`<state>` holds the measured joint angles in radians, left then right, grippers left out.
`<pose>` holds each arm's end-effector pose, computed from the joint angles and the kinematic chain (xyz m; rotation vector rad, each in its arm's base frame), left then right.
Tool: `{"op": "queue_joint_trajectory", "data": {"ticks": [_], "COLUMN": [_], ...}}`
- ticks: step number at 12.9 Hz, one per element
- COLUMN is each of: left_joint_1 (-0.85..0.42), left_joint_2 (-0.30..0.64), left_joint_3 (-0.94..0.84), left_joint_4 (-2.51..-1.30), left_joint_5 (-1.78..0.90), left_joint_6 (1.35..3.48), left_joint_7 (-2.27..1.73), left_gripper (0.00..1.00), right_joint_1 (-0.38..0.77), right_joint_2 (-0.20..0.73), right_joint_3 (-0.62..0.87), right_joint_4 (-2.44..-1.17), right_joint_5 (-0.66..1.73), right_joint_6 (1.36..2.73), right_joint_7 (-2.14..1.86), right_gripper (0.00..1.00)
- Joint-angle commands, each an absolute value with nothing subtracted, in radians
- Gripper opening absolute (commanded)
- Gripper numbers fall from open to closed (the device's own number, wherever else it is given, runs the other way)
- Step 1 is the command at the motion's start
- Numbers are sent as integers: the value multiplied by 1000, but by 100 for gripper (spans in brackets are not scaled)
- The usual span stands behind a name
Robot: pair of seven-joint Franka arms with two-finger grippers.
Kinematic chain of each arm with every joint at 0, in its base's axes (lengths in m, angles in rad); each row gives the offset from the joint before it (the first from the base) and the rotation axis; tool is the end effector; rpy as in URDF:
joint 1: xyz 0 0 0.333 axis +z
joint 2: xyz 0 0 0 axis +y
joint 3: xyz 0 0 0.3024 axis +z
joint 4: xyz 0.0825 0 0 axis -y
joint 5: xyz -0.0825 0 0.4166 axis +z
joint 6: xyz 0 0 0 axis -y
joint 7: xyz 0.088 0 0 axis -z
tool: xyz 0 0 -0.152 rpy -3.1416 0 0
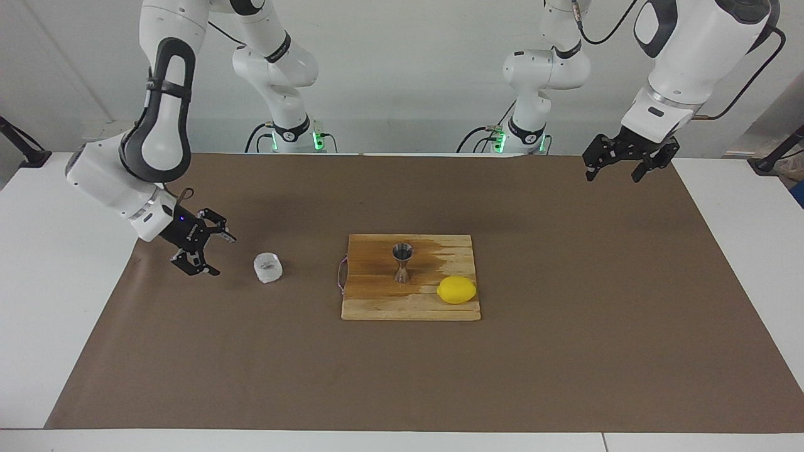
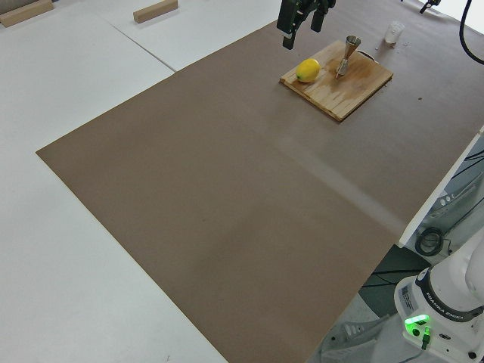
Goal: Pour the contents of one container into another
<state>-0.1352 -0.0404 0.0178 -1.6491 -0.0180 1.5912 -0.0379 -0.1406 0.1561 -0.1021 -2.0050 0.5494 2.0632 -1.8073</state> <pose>0.5707 -0.0699 0.5516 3.1217 -0.1234 -0.0295 0.5948 -0.0973 0.3067 -2.2381 -1.6612 -0.4824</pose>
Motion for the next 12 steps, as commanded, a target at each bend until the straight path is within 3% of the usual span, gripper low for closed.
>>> {"op": "queue_joint_trajectory", "data": {"ticks": [1, 10, 12], "left_joint_1": [-123, -123, -123], "left_joint_2": [-44, -44, -44], "left_joint_3": [9, 9, 11], "left_joint_4": [-1652, -1652, -1652], "left_joint_5": [-2, -2, -2], "left_joint_6": [1582, 1583, 1583], "left_joint_7": [-32, -32, -32], "left_gripper": [100, 100, 100], "right_joint_1": [-121, 32, 89], "right_joint_2": [117, 114, 101], "right_joint_3": [-95, -84, -86], "right_joint_4": [-2022, -1973, -1907], "right_joint_5": [430, 50, 32], "right_joint_6": [2085, 2060, 1921], "right_joint_7": [-1419, -251, -50], "right_gripper": [100, 100, 100]}}
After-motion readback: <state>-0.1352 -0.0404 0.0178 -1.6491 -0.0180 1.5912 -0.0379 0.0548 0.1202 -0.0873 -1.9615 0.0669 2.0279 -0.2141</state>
